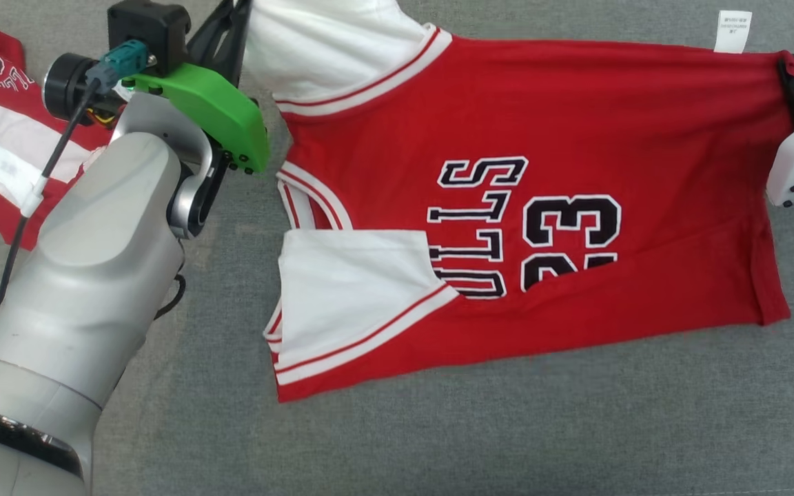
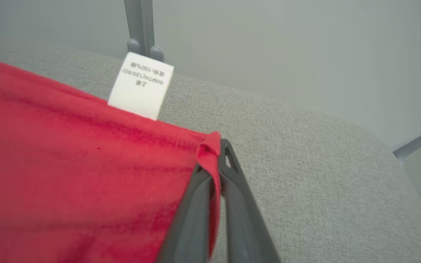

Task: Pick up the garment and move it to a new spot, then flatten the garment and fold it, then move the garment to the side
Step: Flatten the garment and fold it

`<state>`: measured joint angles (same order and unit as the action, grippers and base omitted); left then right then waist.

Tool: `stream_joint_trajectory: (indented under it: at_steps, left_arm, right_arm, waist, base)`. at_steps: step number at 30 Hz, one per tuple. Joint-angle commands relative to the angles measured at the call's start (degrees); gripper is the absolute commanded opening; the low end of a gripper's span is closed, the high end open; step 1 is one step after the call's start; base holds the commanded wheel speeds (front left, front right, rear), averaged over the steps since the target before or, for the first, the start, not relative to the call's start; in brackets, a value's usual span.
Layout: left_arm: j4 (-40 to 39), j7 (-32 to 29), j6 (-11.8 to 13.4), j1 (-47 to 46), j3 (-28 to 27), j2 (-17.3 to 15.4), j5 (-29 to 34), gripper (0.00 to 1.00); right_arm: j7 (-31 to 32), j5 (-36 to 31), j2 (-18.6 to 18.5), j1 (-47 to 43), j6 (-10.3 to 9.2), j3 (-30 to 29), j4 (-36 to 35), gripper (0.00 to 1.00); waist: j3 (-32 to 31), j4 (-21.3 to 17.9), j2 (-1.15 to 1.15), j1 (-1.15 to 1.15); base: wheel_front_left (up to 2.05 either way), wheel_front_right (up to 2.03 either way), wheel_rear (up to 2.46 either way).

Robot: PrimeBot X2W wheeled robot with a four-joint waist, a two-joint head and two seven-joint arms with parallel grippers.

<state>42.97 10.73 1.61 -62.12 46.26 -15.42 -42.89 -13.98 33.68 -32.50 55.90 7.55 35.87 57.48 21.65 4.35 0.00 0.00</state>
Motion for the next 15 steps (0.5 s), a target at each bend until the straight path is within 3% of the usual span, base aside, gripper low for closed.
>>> stream_joint_trajectory:
  at_steps: [1,9,15]
  left_arm:
    - [1.3,1.2,0.2,-1.0,-0.7,0.0,0.0,0.0]
    - [5.2,3.5,-3.5,3.3,2.3,1.9,1.9,0.0]
    - [3.1,3.9,-4.2,9.0,4.5,0.8,3.0,0.0]
  right_arm:
    - [-0.5,0.0,-0.5,0.6,-0.12,0.3,0.0,0.0]
    - [-1.2,1.4,-1.7,-3.3,-0.11,1.5,-2.8,0.0]
    - [-1.2,-0.7,-4.3,-8.9,-0.11,4.0,-8.0,0.0]
  waist:
    - [-0.3,-0.1,0.0,0.0]
    - [-3.3,0.8,0.0,0.0]
    - [-6.6,1.9,0.0,0.0]
  base:
    - [0.0,0.0,0.0]
    - [0.0,0.0,0.0]
    - [0.0,0.0,0.0]
